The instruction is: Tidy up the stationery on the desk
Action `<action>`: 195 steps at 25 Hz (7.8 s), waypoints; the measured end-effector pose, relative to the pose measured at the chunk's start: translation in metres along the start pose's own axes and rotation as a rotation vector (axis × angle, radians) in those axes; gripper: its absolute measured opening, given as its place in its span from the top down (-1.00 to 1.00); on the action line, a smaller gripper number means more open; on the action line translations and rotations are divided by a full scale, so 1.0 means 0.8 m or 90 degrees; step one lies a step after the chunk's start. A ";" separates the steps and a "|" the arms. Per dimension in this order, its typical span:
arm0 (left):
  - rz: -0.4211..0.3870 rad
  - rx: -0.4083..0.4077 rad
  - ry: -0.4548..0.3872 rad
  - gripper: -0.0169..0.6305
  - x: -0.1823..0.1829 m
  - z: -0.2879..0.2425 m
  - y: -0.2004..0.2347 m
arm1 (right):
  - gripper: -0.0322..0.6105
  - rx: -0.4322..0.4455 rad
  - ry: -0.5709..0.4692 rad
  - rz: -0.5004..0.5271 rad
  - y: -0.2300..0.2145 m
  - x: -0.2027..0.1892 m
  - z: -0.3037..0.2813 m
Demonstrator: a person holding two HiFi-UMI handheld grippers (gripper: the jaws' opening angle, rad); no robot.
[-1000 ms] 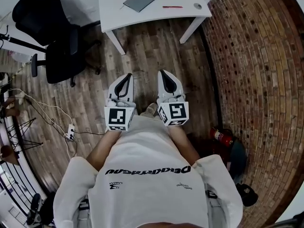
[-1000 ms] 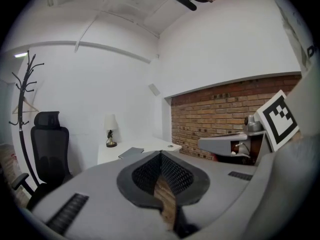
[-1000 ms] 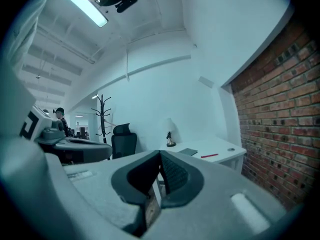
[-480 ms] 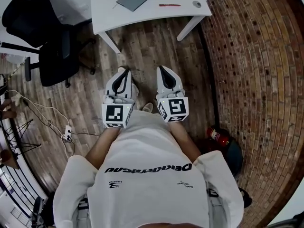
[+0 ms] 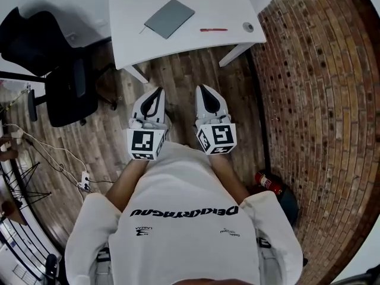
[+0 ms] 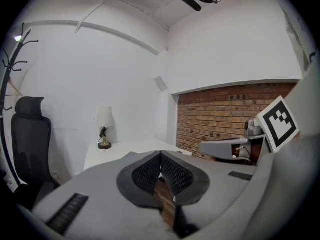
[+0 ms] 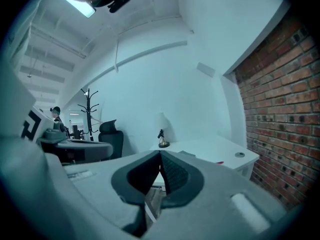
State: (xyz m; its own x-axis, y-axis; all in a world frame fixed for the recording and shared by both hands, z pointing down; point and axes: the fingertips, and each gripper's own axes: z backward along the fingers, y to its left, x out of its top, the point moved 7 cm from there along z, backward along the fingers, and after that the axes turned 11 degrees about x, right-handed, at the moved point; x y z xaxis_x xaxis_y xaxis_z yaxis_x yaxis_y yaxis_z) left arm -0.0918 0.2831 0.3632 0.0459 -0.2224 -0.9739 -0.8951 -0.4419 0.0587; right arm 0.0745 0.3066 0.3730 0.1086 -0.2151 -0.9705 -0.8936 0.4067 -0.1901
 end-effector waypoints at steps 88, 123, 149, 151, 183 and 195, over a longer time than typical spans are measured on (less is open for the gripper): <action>-0.051 -0.169 0.553 0.47 -0.144 -0.676 0.236 | 0.49 -0.197 0.363 -0.366 -0.294 -0.168 -0.510; 0.199 0.054 0.537 0.50 -0.154 -0.612 0.211 | 0.52 0.013 0.490 -0.078 -0.358 -0.144 -0.529; 0.208 0.106 0.499 0.54 -0.145 -0.593 0.202 | 0.49 0.039 0.458 -0.090 -0.373 -0.125 -0.518; 0.187 0.104 0.483 0.58 -0.136 -0.588 0.202 | 0.49 0.045 0.448 -0.076 -0.374 -0.113 -0.507; 0.110 -0.008 0.306 0.95 -0.031 -0.469 0.164 | 0.62 0.426 0.830 0.548 -0.416 -0.143 -0.395; 0.111 0.007 0.297 0.95 -0.026 -0.460 0.177 | 0.74 0.453 0.866 0.521 -0.418 -0.147 -0.401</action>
State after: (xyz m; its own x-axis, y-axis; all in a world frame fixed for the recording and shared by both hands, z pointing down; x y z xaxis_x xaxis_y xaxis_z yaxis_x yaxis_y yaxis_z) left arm -0.0561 -0.0944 0.4726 0.0865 -0.6581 -0.7480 -0.9115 -0.3553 0.2071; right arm 0.2206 -0.0887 0.5986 -0.9830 -0.1506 -0.1052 -0.1353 0.9809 -0.1397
